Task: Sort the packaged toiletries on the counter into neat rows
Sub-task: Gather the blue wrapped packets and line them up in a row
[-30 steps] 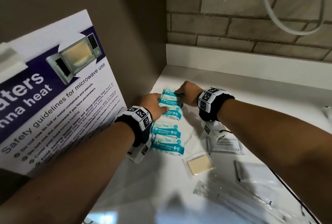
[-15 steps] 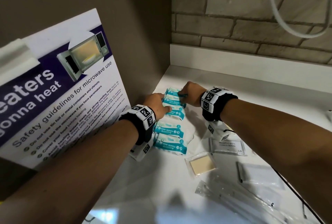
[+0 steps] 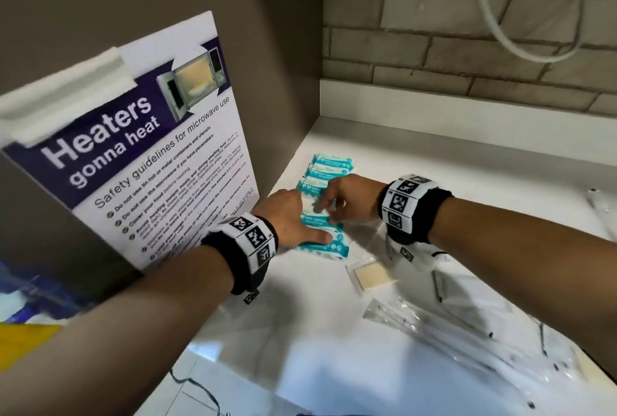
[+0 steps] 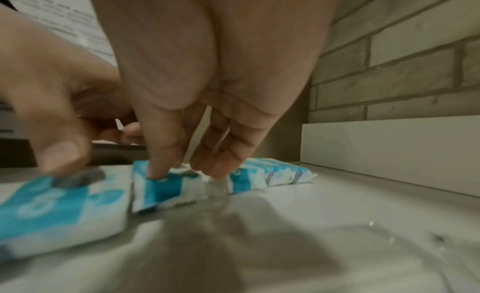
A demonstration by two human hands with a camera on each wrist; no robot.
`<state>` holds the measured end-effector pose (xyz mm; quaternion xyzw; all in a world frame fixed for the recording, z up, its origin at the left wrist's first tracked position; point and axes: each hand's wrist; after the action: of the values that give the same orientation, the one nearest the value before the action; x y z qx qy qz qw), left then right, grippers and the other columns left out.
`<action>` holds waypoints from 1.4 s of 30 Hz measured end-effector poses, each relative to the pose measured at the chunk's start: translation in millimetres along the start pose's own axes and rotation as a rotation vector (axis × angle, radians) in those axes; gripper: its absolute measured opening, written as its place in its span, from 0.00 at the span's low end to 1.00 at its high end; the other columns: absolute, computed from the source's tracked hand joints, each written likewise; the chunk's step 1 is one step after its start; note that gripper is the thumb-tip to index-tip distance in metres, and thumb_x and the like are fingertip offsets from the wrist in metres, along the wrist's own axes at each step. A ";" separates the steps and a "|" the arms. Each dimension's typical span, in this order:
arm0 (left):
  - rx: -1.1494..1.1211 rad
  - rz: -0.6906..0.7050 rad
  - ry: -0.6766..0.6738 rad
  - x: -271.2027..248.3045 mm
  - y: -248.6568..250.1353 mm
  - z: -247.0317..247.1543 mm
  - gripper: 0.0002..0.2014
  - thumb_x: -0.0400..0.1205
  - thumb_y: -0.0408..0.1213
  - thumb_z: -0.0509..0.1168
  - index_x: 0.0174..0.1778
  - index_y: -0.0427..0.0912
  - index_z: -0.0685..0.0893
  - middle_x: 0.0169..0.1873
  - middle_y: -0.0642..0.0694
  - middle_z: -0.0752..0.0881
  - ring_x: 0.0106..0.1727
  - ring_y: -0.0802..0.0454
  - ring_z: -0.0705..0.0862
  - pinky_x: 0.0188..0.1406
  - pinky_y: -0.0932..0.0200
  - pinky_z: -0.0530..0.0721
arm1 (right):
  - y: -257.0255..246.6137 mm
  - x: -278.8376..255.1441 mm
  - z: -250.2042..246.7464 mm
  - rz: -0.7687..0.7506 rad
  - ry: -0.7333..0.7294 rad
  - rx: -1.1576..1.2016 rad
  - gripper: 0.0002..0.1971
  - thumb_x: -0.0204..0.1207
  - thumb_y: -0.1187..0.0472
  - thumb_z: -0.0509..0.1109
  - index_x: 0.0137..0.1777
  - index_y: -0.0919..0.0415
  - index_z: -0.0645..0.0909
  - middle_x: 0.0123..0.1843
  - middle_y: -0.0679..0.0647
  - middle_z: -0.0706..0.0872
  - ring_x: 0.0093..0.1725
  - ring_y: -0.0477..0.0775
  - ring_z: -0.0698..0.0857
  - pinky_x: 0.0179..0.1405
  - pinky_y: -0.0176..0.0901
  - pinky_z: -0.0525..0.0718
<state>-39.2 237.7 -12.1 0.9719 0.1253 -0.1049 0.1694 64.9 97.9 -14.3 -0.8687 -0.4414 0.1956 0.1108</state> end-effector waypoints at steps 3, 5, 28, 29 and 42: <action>0.030 -0.072 -0.025 -2.8 -7.0 8.3 0.32 0.63 0.69 0.74 0.46 0.50 0.71 0.44 0.52 0.79 0.46 0.50 0.79 0.40 0.58 0.73 | -8.5 0.2 6.3 0.016 0.015 -0.013 0.18 0.75 0.62 0.74 0.65 0.54 0.85 0.62 0.50 0.87 0.54 0.48 0.84 0.59 0.37 0.79; 0.029 -0.096 -0.026 -2.3 -8.9 8.7 0.31 0.63 0.70 0.74 0.45 0.50 0.71 0.43 0.51 0.80 0.45 0.49 0.80 0.39 0.58 0.74 | -10.7 3.1 7.2 0.033 0.024 -0.035 0.18 0.76 0.62 0.74 0.66 0.55 0.85 0.64 0.51 0.88 0.60 0.50 0.86 0.63 0.40 0.80; 0.049 -0.182 0.025 26.1 -27.6 8.8 0.24 0.72 0.64 0.71 0.40 0.44 0.79 0.36 0.46 0.80 0.39 0.47 0.79 0.36 0.58 0.73 | -14.4 20.9 5.6 -0.063 0.058 -0.211 0.16 0.81 0.62 0.66 0.67 0.60 0.84 0.60 0.56 0.89 0.59 0.59 0.85 0.59 0.43 0.79; 0.051 -0.185 0.022 26.2 -27.4 8.3 0.24 0.72 0.64 0.71 0.40 0.45 0.79 0.35 0.47 0.80 0.38 0.47 0.80 0.36 0.58 0.73 | -14.6 21.0 5.4 -0.061 0.057 -0.205 0.16 0.82 0.62 0.66 0.68 0.60 0.84 0.61 0.55 0.89 0.60 0.59 0.85 0.60 0.43 0.79; 0.029 -0.175 -0.007 20.7 -19.8 1.4 0.24 0.74 0.60 0.72 0.55 0.45 0.85 0.52 0.45 0.89 0.41 0.48 0.81 0.39 0.59 0.75 | -14.3 15.2 7.4 -0.014 0.064 -0.117 0.18 0.81 0.63 0.66 0.70 0.58 0.82 0.68 0.54 0.85 0.66 0.57 0.83 0.67 0.42 0.77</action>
<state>-25.4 259.6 -24.5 0.9593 0.2077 -0.1243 0.1458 59.4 118.7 -19.5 -0.8764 -0.4543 0.1408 0.0755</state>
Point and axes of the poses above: each hand's wrist, its own x-axis towards the middle knuckle, its own z-axis out of the palm, y = z × x
